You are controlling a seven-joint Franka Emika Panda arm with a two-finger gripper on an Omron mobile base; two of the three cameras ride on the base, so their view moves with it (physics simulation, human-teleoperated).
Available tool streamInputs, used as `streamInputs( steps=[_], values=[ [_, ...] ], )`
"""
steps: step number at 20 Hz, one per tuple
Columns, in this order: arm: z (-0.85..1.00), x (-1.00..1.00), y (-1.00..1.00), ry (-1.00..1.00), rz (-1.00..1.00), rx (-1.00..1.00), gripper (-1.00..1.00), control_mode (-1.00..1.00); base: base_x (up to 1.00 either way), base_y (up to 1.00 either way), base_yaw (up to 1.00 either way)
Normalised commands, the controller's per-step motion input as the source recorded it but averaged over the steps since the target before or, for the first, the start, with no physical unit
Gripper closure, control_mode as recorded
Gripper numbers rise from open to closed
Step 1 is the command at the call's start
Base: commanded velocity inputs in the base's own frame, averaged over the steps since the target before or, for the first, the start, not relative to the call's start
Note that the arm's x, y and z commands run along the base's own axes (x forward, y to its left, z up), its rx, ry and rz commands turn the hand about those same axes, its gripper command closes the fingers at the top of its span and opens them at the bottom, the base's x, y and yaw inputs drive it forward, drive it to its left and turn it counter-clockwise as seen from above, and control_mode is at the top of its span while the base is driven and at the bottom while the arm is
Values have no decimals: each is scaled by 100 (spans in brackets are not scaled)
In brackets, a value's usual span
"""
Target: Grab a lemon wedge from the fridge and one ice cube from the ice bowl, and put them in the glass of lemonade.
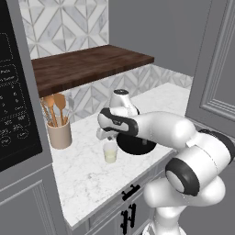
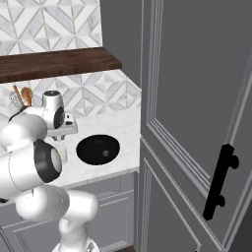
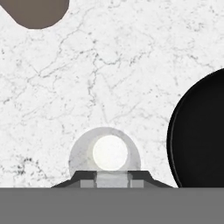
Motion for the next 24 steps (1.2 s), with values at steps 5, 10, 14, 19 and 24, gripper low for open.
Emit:
streamInputs(
  steps=[5,10,14,19,24],
  values=[
    [0,1,15,0,0,0,100,-100,0,0,0],
    [-7,0,8,0,0,0,100,-100,0,0,0],
    [-6,0,0,0,0,0,100,-100,0,0,0],
    [0,0,0,0,0,0,-100,-100,0,0,0],
    [-1,0,0,0,0,0,-100,-100,0,0,0]
  ],
)
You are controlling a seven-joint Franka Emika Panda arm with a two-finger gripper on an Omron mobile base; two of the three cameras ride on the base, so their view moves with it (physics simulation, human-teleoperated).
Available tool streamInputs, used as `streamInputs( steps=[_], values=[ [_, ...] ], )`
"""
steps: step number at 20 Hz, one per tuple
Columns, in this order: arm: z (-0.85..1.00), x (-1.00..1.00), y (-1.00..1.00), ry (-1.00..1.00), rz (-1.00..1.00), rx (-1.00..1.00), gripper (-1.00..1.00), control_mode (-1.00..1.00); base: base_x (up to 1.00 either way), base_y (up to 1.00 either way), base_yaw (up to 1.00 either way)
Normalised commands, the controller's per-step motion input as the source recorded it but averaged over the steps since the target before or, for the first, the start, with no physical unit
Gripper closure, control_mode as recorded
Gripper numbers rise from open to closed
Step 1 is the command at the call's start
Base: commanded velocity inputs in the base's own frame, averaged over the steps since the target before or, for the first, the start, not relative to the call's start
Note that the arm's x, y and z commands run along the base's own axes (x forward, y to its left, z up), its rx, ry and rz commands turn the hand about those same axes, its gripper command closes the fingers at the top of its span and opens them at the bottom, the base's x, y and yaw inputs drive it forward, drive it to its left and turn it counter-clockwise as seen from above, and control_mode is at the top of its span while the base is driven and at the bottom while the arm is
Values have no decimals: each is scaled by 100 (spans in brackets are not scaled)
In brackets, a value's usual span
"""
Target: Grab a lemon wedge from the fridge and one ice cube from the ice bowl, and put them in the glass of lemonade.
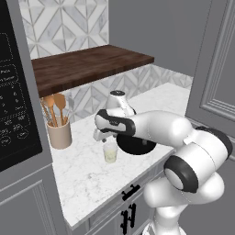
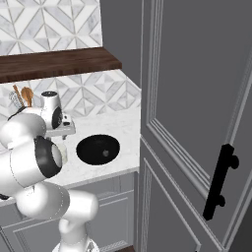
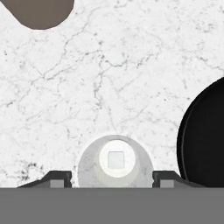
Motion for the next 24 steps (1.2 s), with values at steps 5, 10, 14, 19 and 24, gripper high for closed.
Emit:
streamInputs(
  steps=[5,10,14,19,24],
  values=[
    [-1,-1,0,-1,0,0,-100,-100,0,0,0],
    [0,-18,-6,-8,0,2,-100,-100,0,0,0],
    [0,-17,-53,-12,0,10,-100,-100,0,0,0],
    [1,-2,-78,-6,0,12,-100,-100,0,0,0],
    [17,9,-94,5,-1,9,-100,-100,0,0,0]
  ],
)
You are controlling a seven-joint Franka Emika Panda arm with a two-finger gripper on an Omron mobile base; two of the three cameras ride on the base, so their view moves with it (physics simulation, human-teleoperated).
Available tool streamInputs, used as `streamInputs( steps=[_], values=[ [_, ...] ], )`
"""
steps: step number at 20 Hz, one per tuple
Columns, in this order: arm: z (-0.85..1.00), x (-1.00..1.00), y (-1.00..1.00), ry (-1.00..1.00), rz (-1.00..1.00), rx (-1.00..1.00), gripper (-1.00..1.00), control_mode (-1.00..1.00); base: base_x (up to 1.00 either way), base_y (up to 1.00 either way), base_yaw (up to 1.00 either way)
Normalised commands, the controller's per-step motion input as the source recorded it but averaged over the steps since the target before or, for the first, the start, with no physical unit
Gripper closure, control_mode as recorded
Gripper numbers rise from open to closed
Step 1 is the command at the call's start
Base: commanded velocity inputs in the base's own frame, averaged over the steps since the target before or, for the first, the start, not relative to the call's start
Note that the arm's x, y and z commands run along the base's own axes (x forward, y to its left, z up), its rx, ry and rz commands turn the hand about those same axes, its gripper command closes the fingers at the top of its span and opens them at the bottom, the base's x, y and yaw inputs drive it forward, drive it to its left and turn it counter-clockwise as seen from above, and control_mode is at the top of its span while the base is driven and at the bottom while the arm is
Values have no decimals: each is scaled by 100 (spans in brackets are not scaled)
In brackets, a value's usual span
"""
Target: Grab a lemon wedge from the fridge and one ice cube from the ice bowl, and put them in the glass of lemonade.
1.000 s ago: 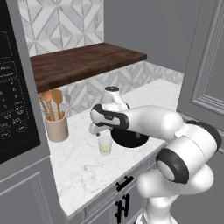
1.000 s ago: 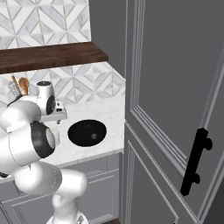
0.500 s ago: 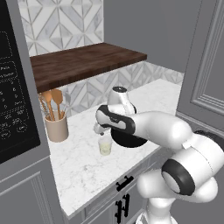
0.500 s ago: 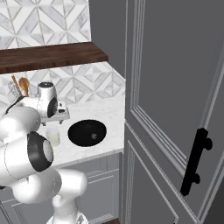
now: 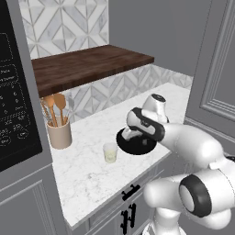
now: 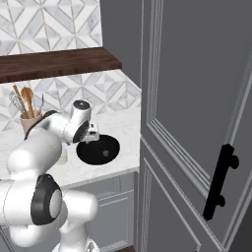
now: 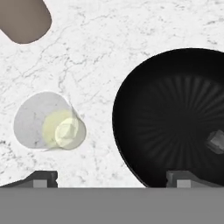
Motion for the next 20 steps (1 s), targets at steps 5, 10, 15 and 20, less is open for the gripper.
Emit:
streamInputs(
  steps=[5,10,15,20],
  values=[
    [67,-45,-16,23,-14,1,-100,-100,0,0,0],
    [31,-67,-22,6,-18,1,-100,-100,0,0,0],
    [-10,-35,-22,-1,-14,4,-100,-100,0,0,0],
    [0,-4,0,0,-1,0,-100,-100,0,0,0]
  ],
)
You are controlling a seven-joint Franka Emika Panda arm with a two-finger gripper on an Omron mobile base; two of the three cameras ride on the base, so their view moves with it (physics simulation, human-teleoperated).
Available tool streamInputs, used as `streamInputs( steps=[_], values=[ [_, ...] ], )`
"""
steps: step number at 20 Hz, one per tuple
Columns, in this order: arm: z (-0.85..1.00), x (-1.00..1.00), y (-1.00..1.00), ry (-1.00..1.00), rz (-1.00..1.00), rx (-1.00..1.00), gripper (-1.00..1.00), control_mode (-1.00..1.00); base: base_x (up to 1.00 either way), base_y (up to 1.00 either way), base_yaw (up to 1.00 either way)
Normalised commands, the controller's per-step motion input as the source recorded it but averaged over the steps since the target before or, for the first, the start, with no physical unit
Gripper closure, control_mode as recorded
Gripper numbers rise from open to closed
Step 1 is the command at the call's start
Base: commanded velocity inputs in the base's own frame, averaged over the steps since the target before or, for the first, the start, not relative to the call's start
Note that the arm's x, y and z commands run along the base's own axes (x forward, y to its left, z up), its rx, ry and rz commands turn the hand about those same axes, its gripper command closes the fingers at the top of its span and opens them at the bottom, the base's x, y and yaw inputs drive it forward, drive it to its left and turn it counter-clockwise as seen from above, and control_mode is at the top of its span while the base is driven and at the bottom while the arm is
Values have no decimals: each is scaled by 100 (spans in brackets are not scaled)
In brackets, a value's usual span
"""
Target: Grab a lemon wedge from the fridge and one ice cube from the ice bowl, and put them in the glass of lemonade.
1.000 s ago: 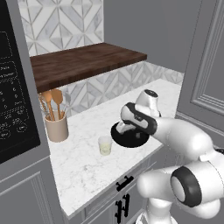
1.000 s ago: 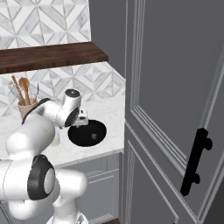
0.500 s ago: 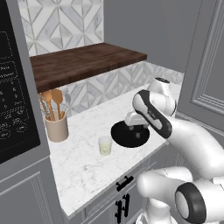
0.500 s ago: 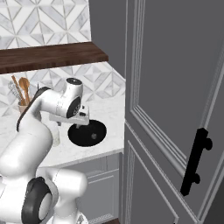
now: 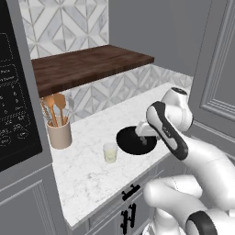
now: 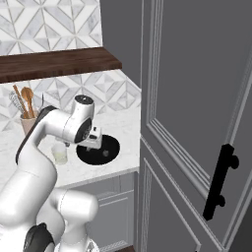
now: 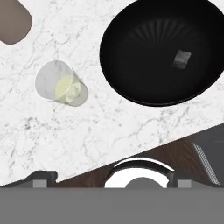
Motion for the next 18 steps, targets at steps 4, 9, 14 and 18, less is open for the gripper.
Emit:
streamInputs(
  steps=[4,9,14,18],
  values=[
    [0,-8,0,-3,0,0,-100,100,-23,0,-6],
    [0,0,0,0,0,0,-100,100,-89,19,-51],
    [0,0,0,0,0,0,-100,100,-36,2,-74],
    [0,0,0,0,0,0,-100,100,-21,-3,-78]
  ],
)
